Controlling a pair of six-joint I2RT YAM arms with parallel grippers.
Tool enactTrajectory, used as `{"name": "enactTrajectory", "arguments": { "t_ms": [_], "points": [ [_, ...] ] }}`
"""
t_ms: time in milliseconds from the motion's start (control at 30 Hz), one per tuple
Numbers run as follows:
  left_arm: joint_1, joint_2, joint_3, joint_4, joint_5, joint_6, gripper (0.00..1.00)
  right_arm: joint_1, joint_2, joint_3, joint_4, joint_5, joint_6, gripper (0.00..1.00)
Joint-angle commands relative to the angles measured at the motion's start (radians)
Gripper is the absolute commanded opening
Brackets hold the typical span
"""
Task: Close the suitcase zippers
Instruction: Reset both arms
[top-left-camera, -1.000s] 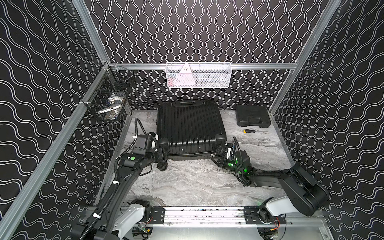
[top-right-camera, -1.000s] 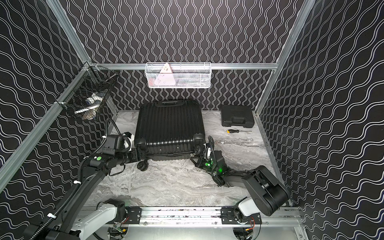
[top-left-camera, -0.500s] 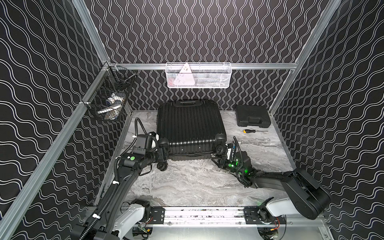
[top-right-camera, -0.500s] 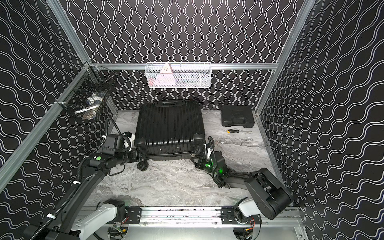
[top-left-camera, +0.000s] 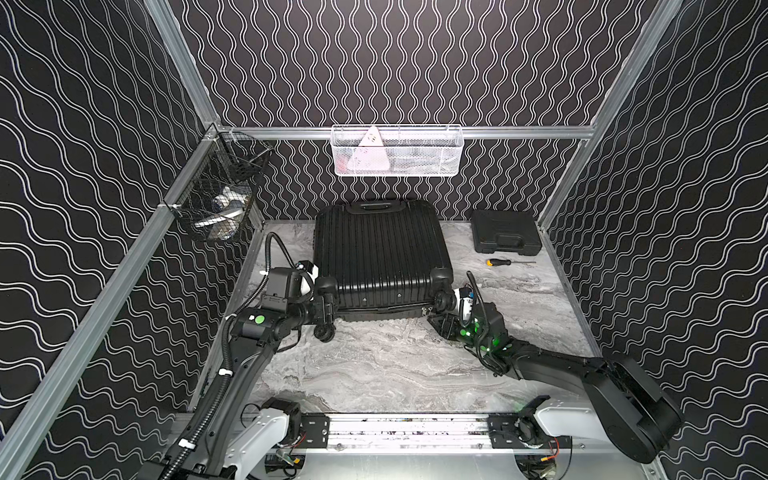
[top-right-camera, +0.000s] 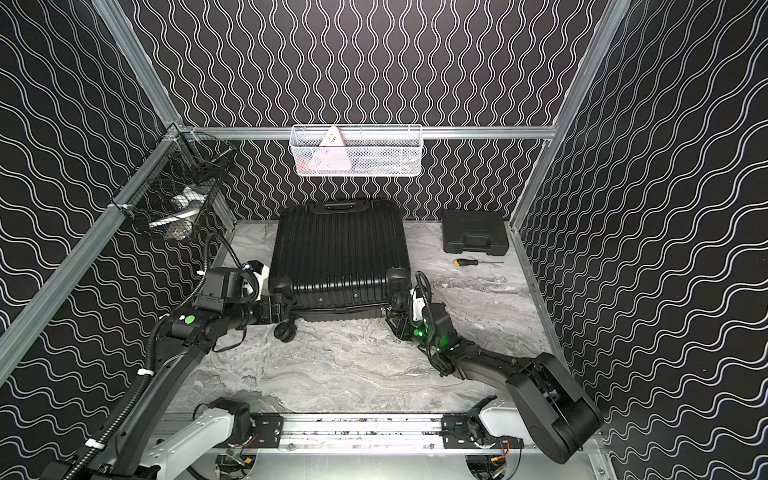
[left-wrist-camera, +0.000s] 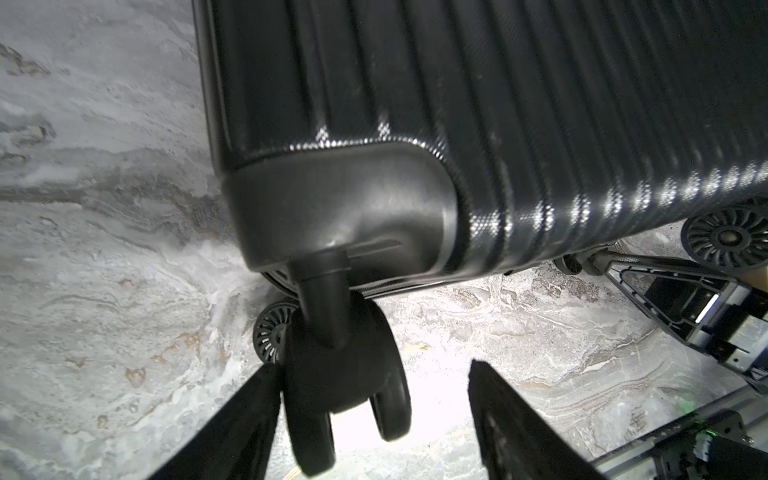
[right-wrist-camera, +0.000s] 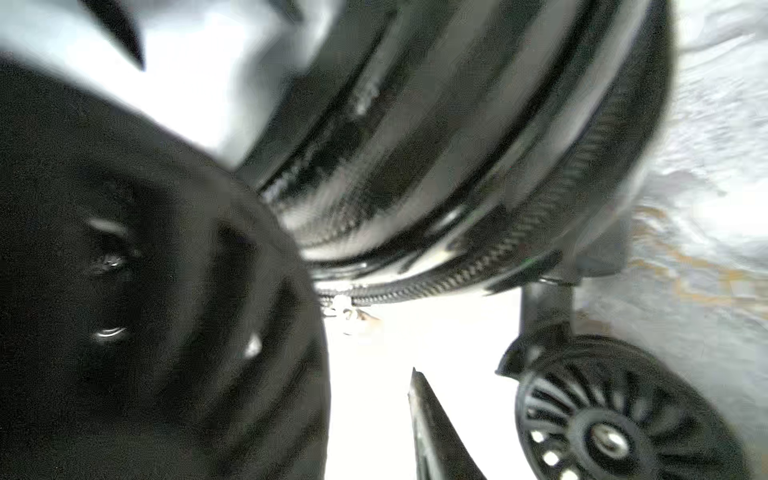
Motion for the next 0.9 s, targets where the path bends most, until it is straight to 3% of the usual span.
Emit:
{"name": "enactTrajectory", "arguments": {
  "t_ms": [0, 133, 533, 867],
  "points": [
    [0.000, -0.005, 0.024, 0.016, -0.032, 0.059, 0.75, 0.001, -0.032, 0.016, -0.107, 0.084, -0.046, 0.42],
    [-0.001, -0.015, 0.039, 0.017, -0.128, 0.089, 0.75, 0.001, -0.087, 0.019, -0.199, 0.177, -0.076, 0.48],
    [0.001, -0.023, 0.056, 0.081, -0.468, 0.079, 0.77, 0.001, -0.264, 0.026, -0.406, 0.501, -0.167, 0.50],
    [0.056, 0.014, 0.056, 0.186, -0.602, 0.069, 0.80, -0.025, -0.307, 0.080, -0.402, 0.706, -0.339, 0.51]
  ]
}}
